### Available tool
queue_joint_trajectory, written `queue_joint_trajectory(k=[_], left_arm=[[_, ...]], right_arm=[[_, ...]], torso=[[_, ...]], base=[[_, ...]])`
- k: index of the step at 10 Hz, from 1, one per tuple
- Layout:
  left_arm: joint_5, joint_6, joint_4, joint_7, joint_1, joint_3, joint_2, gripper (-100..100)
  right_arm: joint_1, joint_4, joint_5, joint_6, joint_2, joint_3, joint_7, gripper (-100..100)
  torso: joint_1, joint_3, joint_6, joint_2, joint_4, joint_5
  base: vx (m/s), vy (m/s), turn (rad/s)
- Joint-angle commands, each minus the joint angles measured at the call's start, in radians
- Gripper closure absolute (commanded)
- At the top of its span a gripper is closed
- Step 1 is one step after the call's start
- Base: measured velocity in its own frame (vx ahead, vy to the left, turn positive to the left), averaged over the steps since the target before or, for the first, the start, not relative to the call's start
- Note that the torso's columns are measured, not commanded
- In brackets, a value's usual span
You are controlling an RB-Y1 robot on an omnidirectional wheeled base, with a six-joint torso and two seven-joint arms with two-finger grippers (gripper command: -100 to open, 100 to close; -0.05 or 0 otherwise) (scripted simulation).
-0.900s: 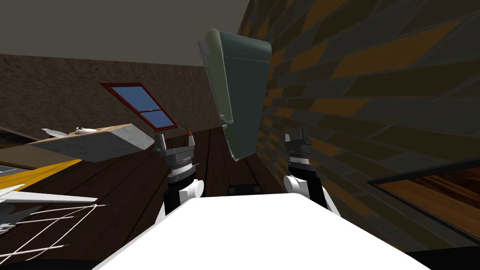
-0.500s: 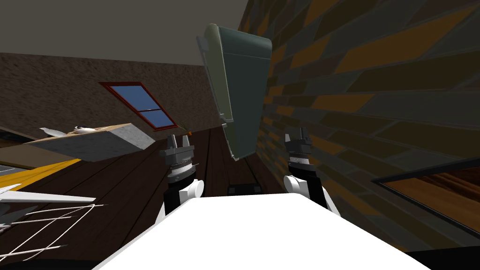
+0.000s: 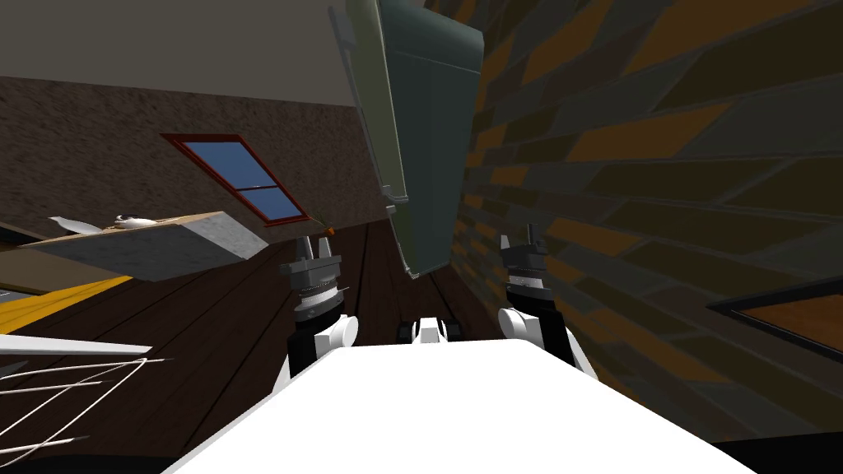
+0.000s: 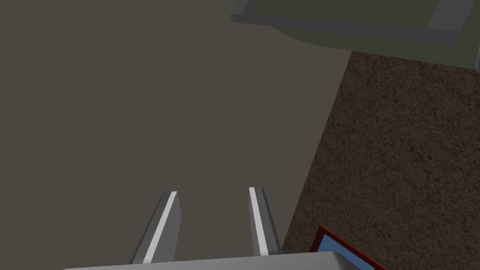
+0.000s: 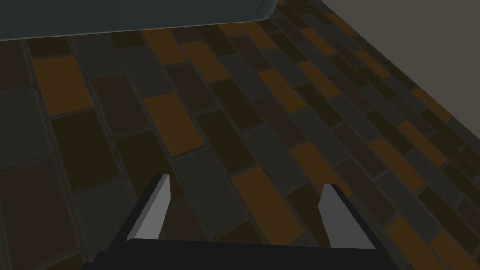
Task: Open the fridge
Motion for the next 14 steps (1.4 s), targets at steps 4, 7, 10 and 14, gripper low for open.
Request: queue_joint_trajectory(k=[4,7,10,14], left_arm=[[0.006,0.081,-0.012,-0.010,-0.019,0.014,0.089,-100],[0.013,0.160,-0.024,-0.020,-0.038,0.029,0.115,-100],[0.020,0.249,-0.040,-0.032,-0.060,0.045,0.130,-100],[0.029,0.349,-0.061,-0.045,-0.084,0.064,0.143,-100]], right_arm=[[0.000,0.000,0.000,0.000,0.000,0.000,0.000,0],[0.000,0.000,0.000,0.000,0.000,0.000,0.000,0],[0.000,0.000,0.000,0.000,0.000,0.000,0.000,0],[0.000,0.000,0.000,0.000,0.000,0.000,0.000,0]], torso=[[-0.001,-0.242,0.000,0.117,0.119,0.000],[0.000,-0.242,0.000,0.120,0.121,0.000],[0.000,-0.242,0.000,0.120,0.120,0.000],[0.002,-0.240,0.000,0.122,0.121,0.001]], base=[[0.072,-0.026,0.025],[0.107,-0.030,0.031],[0.129,-0.049,0.040],[0.101,-0.037,0.029]])
